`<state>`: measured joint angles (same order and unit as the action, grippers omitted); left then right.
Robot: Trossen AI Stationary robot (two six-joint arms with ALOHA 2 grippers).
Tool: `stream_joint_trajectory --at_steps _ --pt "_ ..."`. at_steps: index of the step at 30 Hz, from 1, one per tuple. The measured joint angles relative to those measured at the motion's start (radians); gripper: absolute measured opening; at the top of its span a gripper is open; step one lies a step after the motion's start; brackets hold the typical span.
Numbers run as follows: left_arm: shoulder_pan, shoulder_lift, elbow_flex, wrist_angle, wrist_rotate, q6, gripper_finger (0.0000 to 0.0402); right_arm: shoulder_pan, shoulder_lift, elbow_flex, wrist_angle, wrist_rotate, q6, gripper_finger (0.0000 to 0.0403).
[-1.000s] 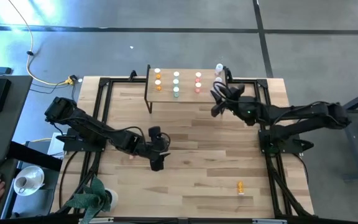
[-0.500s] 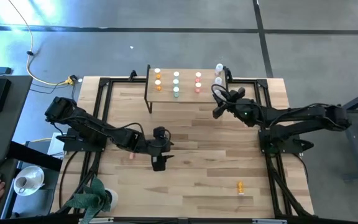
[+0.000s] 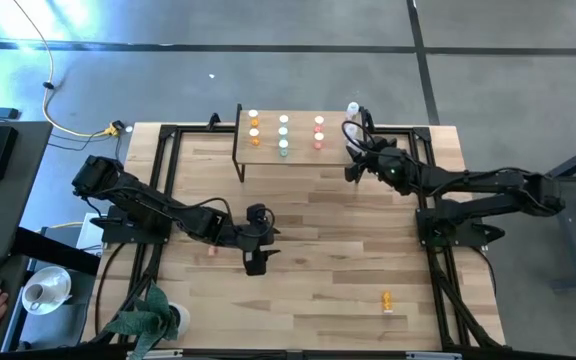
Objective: Pick and place medicine bottles onto shelf by color
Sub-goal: Put the white pill bottle on the shelf, then put the pink pill bottle on the shelf
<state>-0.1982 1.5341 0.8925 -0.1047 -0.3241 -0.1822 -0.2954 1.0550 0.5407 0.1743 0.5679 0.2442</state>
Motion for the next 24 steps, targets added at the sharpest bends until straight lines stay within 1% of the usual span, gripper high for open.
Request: stream_joint_trajectory --at_steps 3,11,20,24 --pt "0.001 0.0 0.0 0.0 0.0 0.002 0.0233 -0.013 0.0 0.001 -0.023 -0.024 0.016 0.0127" --pt "0.002 0.0 0.0 -0.001 0.0 0.003 0.0233 -0.015 0.0 0.001 -0.027 -0.025 0.024 0.013" --pt "0.002 0.0 0.0 -0.001 0.0 0.003 0.0233 -0.015 0.002 0.0 -0.031 -0.022 0.027 0.019" --pt "0.002 0.0 0.0 -0.003 0.0 0.003 0.0233 -0.014 -0.001 0.0 -0.003 -0.019 0.017 0.0204"
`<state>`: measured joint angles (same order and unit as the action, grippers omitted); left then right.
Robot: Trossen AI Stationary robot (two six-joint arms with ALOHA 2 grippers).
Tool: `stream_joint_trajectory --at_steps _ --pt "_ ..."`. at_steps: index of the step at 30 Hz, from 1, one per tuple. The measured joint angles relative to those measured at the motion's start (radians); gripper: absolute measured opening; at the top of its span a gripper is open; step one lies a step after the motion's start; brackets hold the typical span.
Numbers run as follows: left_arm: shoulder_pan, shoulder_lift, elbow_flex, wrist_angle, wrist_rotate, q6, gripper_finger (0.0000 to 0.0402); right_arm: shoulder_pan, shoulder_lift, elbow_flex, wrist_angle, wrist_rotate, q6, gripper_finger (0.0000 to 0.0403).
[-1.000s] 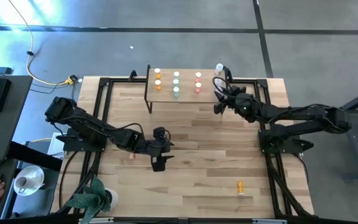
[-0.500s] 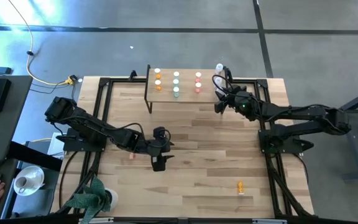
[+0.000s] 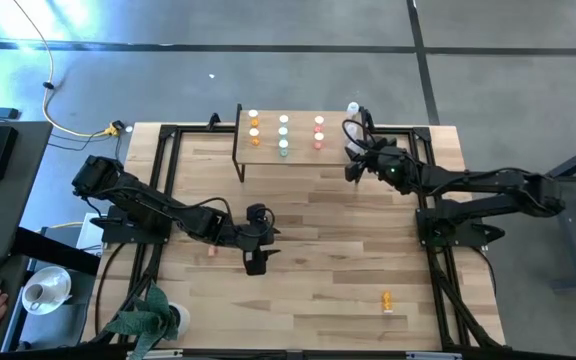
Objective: Pick and place medicine bottles onto shelf by color
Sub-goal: Put the pink pill bottle on the shelf
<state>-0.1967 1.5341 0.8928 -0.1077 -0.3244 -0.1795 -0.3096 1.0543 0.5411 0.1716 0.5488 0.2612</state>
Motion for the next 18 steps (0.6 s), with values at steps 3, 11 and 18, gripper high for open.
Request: stream_joint_trajectory --at_steps 3,11,18 --pt "0.0 -0.004 0.0 -0.003 0.0 0.0 0.0233 0.0 -0.016 0.0 0.011 -0.006 -0.011 0.0205" --pt "-0.004 -0.097 0.002 -0.109 -0.001 -0.098 0.0233 0.051 -0.134 0.0 0.001 -0.086 -0.018 0.0206" --pt "-0.069 -0.165 0.002 -0.254 -0.056 -0.278 0.0233 0.206 -0.178 0.0 -0.036 -0.171 -0.019 0.0206"
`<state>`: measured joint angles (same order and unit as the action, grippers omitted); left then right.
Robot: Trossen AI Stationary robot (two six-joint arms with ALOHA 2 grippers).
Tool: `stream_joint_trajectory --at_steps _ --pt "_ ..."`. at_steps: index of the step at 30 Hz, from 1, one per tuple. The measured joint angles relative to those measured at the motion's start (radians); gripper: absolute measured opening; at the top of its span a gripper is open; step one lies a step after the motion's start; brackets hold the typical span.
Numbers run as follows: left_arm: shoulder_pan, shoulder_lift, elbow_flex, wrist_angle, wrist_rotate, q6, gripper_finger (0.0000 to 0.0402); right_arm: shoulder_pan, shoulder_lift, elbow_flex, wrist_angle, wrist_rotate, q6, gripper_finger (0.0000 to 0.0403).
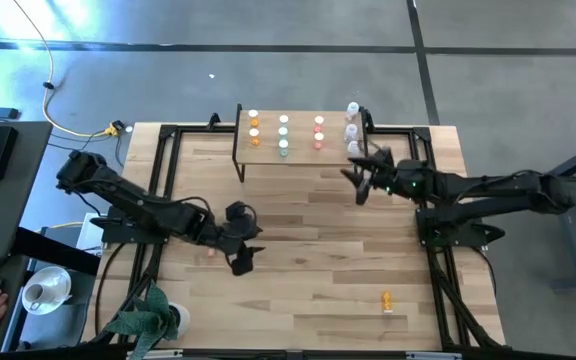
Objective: Pick and place medicine bottles onto shelf by color
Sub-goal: Put the pink pill bottle on the shelf
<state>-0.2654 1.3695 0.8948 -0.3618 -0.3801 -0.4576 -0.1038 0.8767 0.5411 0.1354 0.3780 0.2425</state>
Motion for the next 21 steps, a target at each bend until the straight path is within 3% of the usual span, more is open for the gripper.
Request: stream_joint_trajectory --at_steps 8,21 --pt "-0.127 0.004 0.0 -0.203 -0.039 -0.254 0.0231 0.17 0.006 0.0 0.083 0.007 -0.053 0.0206" --pt "-0.275 0.006 -0.001 -0.52 -0.081 -0.8 0.023 0.28 0.008 0.0 0.19 0.008 -0.154 0.0206"
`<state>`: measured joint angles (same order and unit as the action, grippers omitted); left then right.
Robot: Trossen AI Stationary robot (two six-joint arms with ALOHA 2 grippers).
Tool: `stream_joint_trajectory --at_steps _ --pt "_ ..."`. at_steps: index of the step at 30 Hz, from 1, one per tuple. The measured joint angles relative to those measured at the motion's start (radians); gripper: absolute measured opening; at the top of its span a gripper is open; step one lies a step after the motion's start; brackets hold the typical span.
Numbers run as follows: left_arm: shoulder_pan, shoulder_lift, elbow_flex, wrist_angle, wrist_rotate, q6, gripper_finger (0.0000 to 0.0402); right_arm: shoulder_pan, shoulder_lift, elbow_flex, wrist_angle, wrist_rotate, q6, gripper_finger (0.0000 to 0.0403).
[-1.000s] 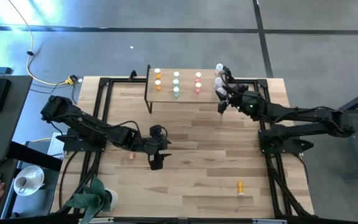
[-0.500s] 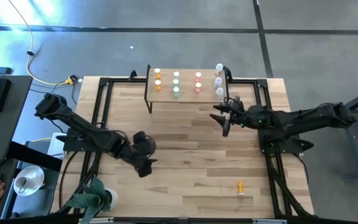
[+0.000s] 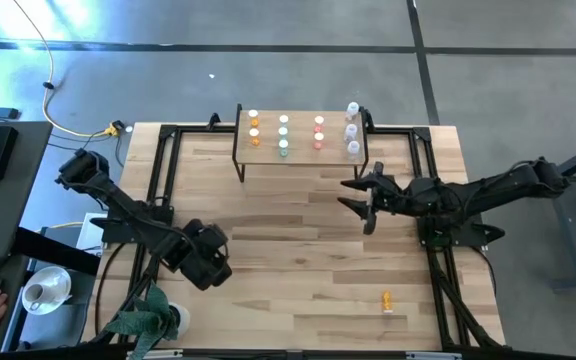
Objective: Pick and place medicine bottles onto shelf by color
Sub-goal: Put the pink pill bottle on the shelf
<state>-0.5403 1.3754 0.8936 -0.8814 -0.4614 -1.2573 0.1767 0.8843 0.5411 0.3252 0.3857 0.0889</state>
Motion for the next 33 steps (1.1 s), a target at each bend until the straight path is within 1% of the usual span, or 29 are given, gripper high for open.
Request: stream_joint_trajectory --at_steps 5,8,12,16,24,28,33 --pt "-0.022 0.013 0.0 -0.007 0.0 -0.103 0.0229 0.001 0.022 0.0 -0.009 0.003 0.038 0.0206" --pt "-0.03 0.036 0.0 -0.056 -0.018 -0.177 0.0229 0.001 0.046 0.0 -0.016 0.004 0.065 0.0206" --pt "-0.037 0.097 -0.001 -0.092 -0.028 -0.299 0.0229 0.001 0.077 0.0 -0.02 0.004 0.091 0.0206" --pt "-0.044 0.156 -0.001 -0.096 -0.027 -0.366 0.0229 0.004 0.094 0.0 -0.027 0.002 0.1 0.0206" --pt "-0.044 0.234 -0.001 -0.127 -0.003 -0.518 0.0229 0.046 0.097 0.0 -0.029 -0.001 0.115 0.0206" --pt "-0.043 0.27 -0.001 -0.173 0.035 -0.586 0.0229 0.057 0.097 0.0 -0.02 -0.001 0.103 0.0206" --pt "-0.042 0.315 -0.001 -0.214 0.059 -0.626 0.0229 0.057 0.097 0.0 -0.015 0.004 0.09 0.0206"
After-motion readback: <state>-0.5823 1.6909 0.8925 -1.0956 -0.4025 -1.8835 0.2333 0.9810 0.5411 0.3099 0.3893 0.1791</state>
